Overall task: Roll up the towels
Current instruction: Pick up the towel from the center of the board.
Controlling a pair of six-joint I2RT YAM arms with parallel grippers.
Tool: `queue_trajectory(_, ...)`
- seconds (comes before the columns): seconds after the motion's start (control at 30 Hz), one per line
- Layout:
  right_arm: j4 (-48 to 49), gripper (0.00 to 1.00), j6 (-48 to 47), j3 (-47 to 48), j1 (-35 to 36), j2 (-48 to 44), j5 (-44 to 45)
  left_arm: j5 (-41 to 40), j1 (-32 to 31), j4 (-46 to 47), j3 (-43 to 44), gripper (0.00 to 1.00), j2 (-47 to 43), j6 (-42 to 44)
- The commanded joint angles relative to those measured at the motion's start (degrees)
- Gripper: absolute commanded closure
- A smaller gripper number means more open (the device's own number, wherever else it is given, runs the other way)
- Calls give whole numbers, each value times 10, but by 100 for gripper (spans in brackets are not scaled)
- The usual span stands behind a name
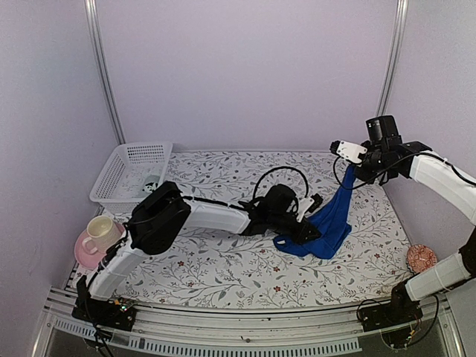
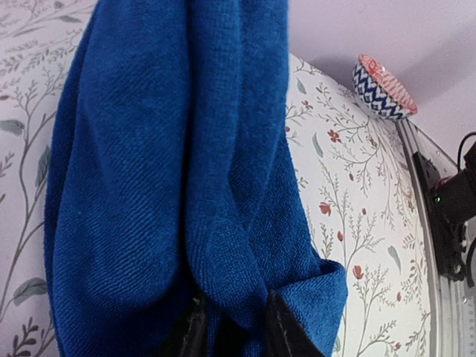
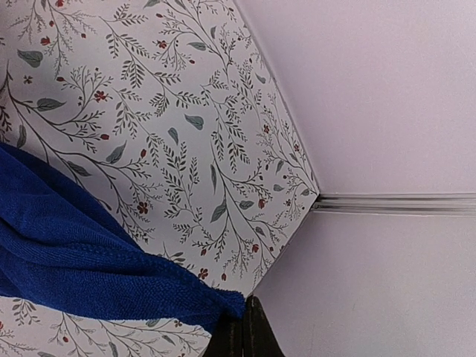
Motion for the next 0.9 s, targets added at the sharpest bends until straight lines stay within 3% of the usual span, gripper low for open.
queue_trajectory(0.0, 27, 98, 13, -6, -1, 8, 0, 9, -7, -5, 12, 81, 7, -8)
queue_trajectory(0.17, 33, 98, 15, -4, -1, 7, -7, -2, -7, -46, 54, 100, 31, -11)
queue_trajectory(0.3, 36, 98, 13, -7, -4, 8, -21, -41, 0, -28, 12, 100, -3, -6)
queue_trajectory(0.43, 40, 98, 15, -2, -9, 10, -66, -117, 32, 29, -101, 100, -120, 7)
queue_trajectory(0.57, 48, 98, 32, 14, -10, 13, -132, -179, 59, 26, -144, 100, -214, 51)
queue_trajectory(0.87, 68, 98, -33, -44, -10, -35, -251, -189, 40, 48, -248, 100, -313, 95)
